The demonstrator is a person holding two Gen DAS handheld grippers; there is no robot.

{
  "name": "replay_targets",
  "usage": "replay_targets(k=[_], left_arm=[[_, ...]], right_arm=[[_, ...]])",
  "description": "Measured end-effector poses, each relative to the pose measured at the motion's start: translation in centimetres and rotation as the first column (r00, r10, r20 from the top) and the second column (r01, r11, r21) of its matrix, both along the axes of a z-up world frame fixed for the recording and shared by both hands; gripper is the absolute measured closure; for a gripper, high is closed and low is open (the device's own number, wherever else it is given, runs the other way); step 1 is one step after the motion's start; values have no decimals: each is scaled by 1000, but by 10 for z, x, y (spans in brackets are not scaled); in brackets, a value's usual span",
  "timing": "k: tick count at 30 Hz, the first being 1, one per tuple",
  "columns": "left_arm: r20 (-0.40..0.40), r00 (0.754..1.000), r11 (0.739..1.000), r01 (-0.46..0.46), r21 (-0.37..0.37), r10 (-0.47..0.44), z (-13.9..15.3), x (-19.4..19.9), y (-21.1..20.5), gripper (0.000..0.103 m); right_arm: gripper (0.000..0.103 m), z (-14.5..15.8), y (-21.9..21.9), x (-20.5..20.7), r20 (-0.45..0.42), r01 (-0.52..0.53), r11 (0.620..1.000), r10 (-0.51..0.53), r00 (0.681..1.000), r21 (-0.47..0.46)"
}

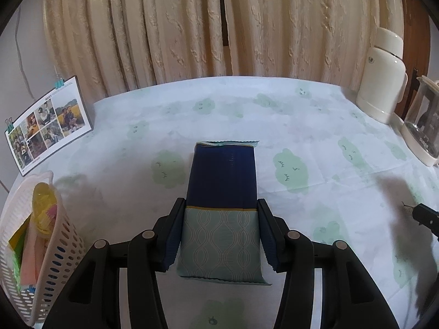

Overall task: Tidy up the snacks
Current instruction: 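Carry the blue-and-white box into the pink basket and open the left gripper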

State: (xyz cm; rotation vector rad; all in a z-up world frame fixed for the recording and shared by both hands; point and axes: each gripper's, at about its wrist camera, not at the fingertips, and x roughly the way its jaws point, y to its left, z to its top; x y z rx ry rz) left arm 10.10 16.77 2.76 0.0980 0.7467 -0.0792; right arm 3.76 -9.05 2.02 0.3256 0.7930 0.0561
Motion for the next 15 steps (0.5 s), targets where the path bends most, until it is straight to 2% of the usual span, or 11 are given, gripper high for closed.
replay_targets(k=[8,11,15], left_arm=[[46,999,999,-10,-34,11,15,-14,5,52],[62,998,999,-11,-46,13,21,-19,8,52],[75,997,998,-12,-65,17,27,-25,11,52]], right_arm=[[74,-3,2,2,-27,1,1000,-1,1000,-15],[71,-5,6,5,-52,-5,999,3,999,-41],[60,-6,15,6,-61,-33,995,28,998,-92]])
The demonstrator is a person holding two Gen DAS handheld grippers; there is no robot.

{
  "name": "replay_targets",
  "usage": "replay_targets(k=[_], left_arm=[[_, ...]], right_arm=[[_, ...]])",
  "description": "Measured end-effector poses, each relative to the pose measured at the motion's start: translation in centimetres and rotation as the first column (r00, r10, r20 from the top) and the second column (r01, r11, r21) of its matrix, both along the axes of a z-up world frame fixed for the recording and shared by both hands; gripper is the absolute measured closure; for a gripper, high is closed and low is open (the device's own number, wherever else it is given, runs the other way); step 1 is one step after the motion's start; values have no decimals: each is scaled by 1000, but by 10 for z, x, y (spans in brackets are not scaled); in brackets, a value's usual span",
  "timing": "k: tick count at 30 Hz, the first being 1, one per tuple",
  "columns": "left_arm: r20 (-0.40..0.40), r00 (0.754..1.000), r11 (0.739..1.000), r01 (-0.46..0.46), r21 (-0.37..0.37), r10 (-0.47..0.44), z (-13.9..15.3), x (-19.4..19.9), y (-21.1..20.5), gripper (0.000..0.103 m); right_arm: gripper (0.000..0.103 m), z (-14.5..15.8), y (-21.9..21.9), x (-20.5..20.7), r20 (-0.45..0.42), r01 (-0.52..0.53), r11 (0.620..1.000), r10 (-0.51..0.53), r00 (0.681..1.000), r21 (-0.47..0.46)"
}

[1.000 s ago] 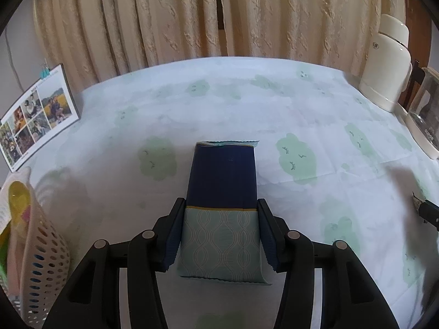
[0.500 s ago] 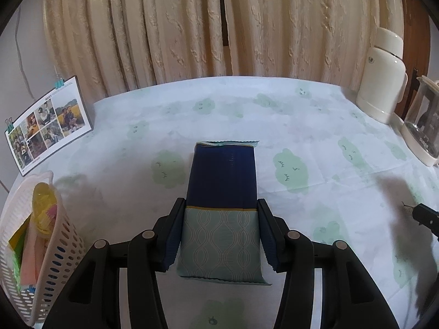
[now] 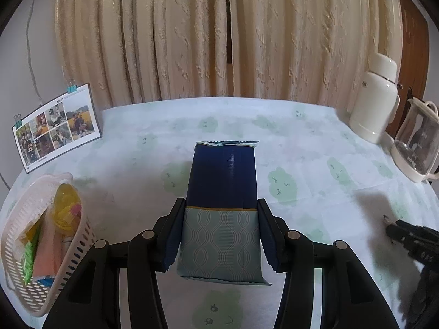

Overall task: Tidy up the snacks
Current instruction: 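Carry the blue-and-white box into the pink basket and open the left gripper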

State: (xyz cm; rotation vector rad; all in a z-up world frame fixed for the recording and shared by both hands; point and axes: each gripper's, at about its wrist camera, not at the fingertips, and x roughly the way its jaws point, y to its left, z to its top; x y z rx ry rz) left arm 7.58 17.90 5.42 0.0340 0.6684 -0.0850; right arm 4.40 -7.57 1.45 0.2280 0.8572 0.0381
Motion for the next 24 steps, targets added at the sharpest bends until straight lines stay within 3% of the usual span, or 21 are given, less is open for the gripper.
replay_targets(k=[6,10,12,24], left_arm=[[23,1000,1000,-11,-28,12,9,-7,9,52],[36,999,999,-26,-39,27,13,-10,16,52],[43,998,999,-35,-40,36,15,-12,18,52],[112,981,986,-150,-68,157,32,-23,53,52]], right_arm=[[59,-1,8,2,-14,-8,998,7,1000,-69],[79,0,11,2,-17,4,995,-5,1000,-99],[79,0,12,2,-17,5,995,-6,1000,-104],[80,2,30,-1,19,-23,1000,23,1000,-11]])
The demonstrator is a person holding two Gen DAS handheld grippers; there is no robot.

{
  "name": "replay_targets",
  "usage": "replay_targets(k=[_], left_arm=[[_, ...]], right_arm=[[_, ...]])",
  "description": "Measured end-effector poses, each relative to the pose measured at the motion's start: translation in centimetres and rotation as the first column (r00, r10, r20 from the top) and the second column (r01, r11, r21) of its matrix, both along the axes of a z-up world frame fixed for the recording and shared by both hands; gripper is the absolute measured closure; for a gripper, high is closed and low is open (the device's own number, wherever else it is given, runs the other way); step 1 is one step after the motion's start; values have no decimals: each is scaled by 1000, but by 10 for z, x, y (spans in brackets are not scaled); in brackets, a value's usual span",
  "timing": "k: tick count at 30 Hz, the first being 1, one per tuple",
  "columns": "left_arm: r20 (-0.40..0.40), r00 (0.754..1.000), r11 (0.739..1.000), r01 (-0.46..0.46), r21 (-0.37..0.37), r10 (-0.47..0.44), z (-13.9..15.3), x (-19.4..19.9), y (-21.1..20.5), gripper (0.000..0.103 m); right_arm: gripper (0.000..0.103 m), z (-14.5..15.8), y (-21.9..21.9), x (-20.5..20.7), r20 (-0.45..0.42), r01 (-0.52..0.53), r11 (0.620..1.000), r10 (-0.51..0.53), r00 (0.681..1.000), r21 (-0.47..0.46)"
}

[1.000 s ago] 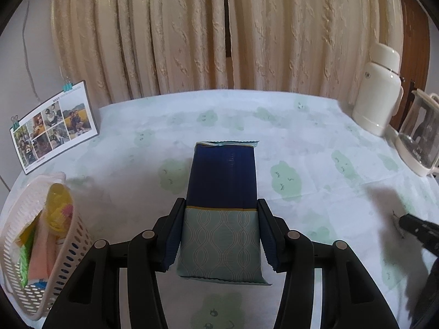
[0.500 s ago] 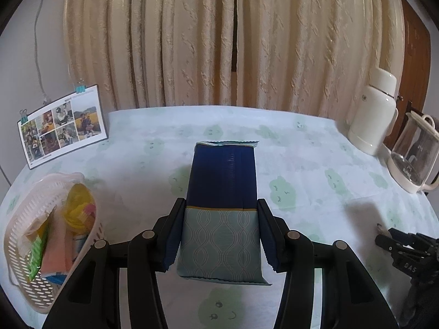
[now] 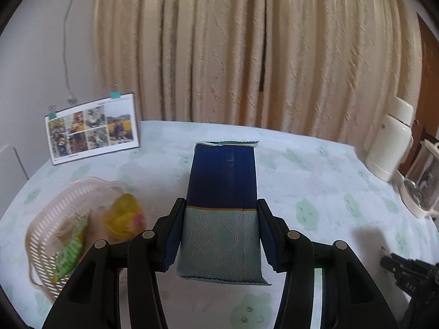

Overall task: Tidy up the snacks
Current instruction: 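Carry the blue-and-white box into the pink basket and open the left gripper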

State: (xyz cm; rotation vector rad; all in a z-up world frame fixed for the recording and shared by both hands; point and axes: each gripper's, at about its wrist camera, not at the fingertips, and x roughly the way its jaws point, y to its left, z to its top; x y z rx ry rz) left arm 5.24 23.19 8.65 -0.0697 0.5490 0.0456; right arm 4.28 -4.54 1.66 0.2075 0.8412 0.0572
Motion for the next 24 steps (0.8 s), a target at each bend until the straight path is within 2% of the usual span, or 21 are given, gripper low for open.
replay_targets(k=[10,24], left_arm=[[51,989,990,-141,-16,141,10,-14,48,52],[14,958,958,-286,-31,287,-1,-25,129,50]], right_arm=[[80,5,26,-2,14,-45,998,45,999,49],[80,16,66,1,29,-107,993,106,994,49]])
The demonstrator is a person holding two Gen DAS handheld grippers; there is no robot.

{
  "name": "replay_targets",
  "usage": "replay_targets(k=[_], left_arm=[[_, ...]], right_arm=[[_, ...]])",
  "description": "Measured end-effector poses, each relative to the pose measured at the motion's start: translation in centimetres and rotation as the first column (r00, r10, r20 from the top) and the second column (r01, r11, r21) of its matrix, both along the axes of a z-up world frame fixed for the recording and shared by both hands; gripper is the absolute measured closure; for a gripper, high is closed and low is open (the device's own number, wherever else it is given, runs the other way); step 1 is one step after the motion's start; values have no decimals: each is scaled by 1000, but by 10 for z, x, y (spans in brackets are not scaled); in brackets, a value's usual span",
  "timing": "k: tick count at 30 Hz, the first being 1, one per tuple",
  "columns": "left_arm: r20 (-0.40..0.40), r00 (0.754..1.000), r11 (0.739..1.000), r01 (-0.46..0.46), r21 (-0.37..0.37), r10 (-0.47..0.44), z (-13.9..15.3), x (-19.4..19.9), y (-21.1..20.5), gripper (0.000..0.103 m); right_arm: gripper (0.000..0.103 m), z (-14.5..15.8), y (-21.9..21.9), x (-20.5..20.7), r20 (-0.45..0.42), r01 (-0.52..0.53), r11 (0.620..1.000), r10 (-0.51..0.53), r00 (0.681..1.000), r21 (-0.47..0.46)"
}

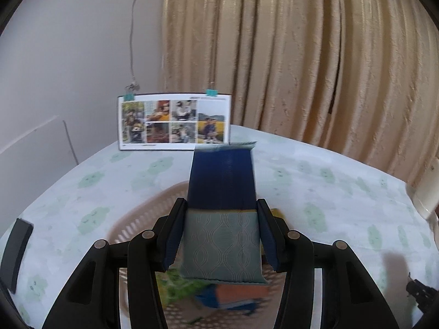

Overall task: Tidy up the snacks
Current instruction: 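Carry the blue-and-white box into the pink basket and open the left gripper, then carry the silver packet into the pink basket and open the right gripper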

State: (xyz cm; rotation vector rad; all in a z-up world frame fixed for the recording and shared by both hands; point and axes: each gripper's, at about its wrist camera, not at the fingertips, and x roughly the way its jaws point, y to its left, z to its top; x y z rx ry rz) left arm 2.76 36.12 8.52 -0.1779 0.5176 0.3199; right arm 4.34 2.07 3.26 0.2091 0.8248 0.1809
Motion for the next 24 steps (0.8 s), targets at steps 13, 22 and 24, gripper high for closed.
replay_targets(k=[13,22,24], left_arm=[[23,990,986,-137,-95,140,-12,-21,54,22],[56,976,976,-204,-80,208,-11,-32,66,22],[60,974,973,-215,-80,220,-12,-34,68,22]], right_arm=[[80,19,54,6,23,-97,995,96,995,16],[80,44,119,12,71,-230,971,225,972,63],[80,48,135,13,80,-268,960,262,962,79]])
